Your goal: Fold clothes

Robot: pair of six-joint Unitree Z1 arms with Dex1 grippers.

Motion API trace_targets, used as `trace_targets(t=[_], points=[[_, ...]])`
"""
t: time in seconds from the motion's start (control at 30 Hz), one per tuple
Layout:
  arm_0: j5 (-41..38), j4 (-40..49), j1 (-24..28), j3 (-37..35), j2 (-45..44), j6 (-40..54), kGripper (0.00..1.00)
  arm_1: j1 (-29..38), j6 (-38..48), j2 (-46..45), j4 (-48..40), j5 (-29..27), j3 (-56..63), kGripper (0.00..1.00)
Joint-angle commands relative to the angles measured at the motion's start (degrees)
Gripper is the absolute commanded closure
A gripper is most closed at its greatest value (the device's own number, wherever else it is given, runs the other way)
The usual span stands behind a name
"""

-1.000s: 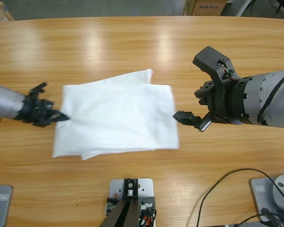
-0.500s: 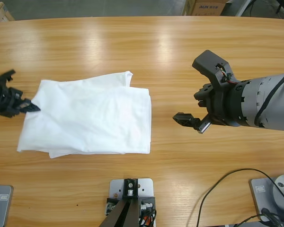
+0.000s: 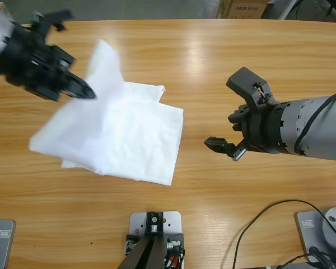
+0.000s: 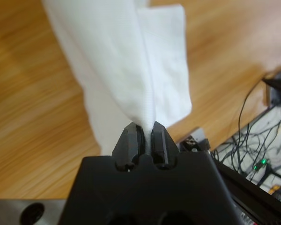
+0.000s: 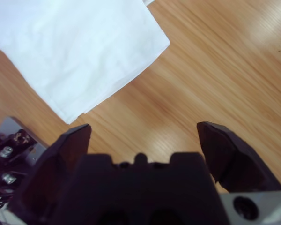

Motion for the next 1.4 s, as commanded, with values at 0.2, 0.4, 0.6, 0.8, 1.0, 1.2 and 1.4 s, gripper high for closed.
trace_targets(t=[0.2, 0.4, 0.6, 0.8, 1.0, 1.2, 1.4], points=[[0.38, 0.8, -6.21, -6.44, 13.52, -0.58, 1.0, 0.54, 1.62, 0.03, -2.63, 0.53, 5.41, 0.092], [-0.6, 0.91, -6.65, -12.22, 19.32, -2.05, 1.0, 0.54, 2.34, -1.89, -3.01, 0.62, 7.63, 0.092], [-3.22, 1.05, -9.15, -14.74, 23.76, -2.69, 1.0, 0.53, 2.36, -2.06, -3.12, 0.62, 7.93, 0.092], [-4.33, 0.7, -11.15, -15.0, 24.84, -2.83, 1.0, 0.53, 2.36, -1.03, -3.8, 0.8, 7.84, 0.092], [-4.06, -2.25, -11.29, -17.67, 25.63, -4.58, 0.139, 0.54, 2.34, -1.38, -3.87, 1.4, 7.84, 0.091], [-4.01, -6.79, -10.45, -18.99, 24.27, -8.38, 0.0, 0.54, 2.27, -1.57, -3.89, 1.85, 7.75, 0.09], [-2.78, -6.82, -7.25, -15.16, 18.53, -7.7, 0.029, 0.51, 2.17, -1.55, -3.72, 1.64, 7.52, 0.183]])
